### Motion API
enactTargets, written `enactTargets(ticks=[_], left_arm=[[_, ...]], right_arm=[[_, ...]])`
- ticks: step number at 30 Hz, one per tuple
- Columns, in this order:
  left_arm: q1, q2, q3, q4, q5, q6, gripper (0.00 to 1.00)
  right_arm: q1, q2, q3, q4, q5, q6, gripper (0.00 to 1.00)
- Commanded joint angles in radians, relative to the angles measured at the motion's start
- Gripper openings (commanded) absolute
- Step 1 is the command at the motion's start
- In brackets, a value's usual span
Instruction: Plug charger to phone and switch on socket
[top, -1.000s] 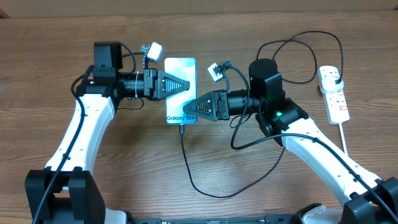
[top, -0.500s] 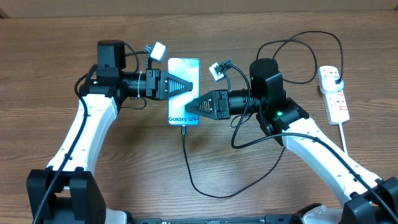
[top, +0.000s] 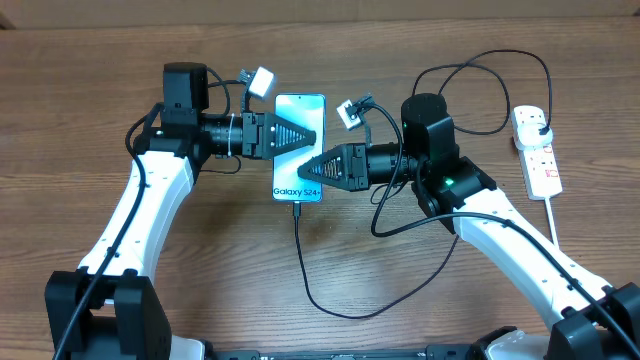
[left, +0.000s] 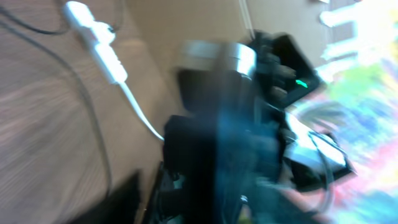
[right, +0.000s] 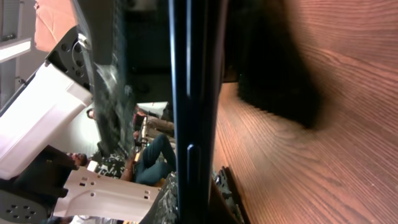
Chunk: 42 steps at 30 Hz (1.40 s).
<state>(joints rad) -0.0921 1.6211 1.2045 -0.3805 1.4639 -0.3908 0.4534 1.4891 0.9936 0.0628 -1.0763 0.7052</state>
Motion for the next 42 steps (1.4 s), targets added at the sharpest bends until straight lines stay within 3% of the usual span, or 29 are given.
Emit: enactTargets(ticks=[1,6,11,17,24,28,42], left_arm=[[-0.005,-0.004,0.002,-0.005,-0.170,-0.005,0.83],[0.016,-0.004,0.002,-0.008,-0.290,-0.005,1.00],[0.100,-0.004,0.002,-0.018,-0.382,-0.005,1.00],[0.230,-0.004,0.002,-0.105,-0.540,-0.001,1.00],[0.356,-0.004,0.002,-0.294,-0.863,0.028,1.00],[0.367,-0.004,0.002,-0.362,-0.975,0.029,0.99],[0.367,-0.004,0.002,-0.375,-1.004,0.028,1.00]], right_arm=[[0.005,-0.013,0.021,0.018,-0.009,-0.016,0.04],[0.005,-0.013,0.021,-0.060,0.069,-0.018,0.04],[0.005,-0.006,0.021,-0.212,0.217,-0.104,0.04],[0.005,0.010,0.021,-0.328,0.409,-0.111,0.04],[0.005,0.080,0.021,-0.349,0.481,-0.111,0.04],[0.005,0.145,0.021,-0.338,0.481,-0.111,0.04],[0.005,0.336,0.021,-0.230,0.402,-0.105,0.04]])
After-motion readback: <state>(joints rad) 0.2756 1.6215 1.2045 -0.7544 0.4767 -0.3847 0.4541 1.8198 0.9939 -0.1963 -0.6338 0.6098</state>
